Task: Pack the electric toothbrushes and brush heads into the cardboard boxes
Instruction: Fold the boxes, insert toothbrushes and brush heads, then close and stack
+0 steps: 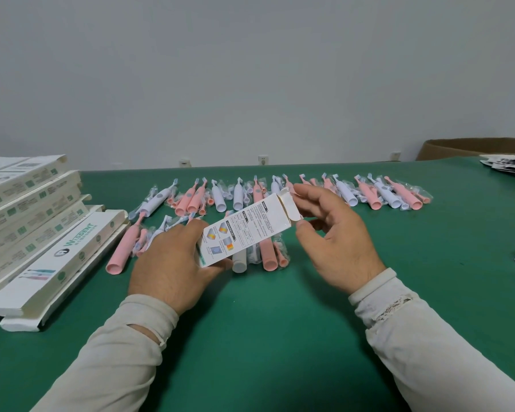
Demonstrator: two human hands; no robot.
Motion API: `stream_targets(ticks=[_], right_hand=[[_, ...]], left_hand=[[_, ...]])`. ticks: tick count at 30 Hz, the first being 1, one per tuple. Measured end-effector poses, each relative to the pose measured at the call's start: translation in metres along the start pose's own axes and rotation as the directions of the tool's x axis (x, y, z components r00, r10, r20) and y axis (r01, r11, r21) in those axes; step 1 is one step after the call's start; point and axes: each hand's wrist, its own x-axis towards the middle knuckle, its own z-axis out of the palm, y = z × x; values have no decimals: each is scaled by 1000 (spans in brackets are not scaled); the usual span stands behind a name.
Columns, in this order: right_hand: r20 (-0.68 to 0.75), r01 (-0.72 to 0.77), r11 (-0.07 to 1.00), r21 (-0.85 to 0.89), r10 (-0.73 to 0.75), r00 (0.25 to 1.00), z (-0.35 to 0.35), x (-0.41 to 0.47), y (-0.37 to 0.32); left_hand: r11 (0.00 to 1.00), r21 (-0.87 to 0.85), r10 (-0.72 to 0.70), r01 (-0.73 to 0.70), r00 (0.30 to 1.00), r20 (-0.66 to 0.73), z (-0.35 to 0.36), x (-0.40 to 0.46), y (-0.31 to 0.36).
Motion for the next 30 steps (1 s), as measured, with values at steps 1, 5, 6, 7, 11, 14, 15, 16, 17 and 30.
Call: stream_targets(ticks=[1,5,6,7,11,14,15,16,17,30], right_hand=[[2,10,1000,-14,-10,1000,0,0,0],[-3,38,999,-19,-38,999,0,0,-2],[-4,42,999,-17,-42,999,0,-1,-2],[-4,42,999,-14,-42,999,0,-1,-2],[-2,34,999,8,-34,999,-1,0,2],[-1,36,999,18,-36,999,-1,0,3],[1,40,999,20,-40,999,-1,0,2],[2,45,999,24,-45,999,-1,0,2],[2,48,998,30,-48,999,-1,1,1],[-19,82,995,-60,-83,996,-1,-1,6]], left_hand=[[1000,-4,-1,1,1000,5,0,0,0],[1000,-22,-7,7,1000,8,1,-1,0],[1000,-21,-8,8,1000,10,1,-1,0],[1000,-19,-8,9,1000,13,1,-1,0],[1000,-19,-8,8,1000,2,1,-1,0],[1000,-19,-9,9,1000,5,1,-1,0],[1000,-20,-9,9,1000,6,1,-1,0],[1000,-22,-10,10,1000,8,1,0,0],[1000,-23,-10,10,1000,9,2,0,0],[1000,-10,-7,7,1000,11,2,1,-2]])
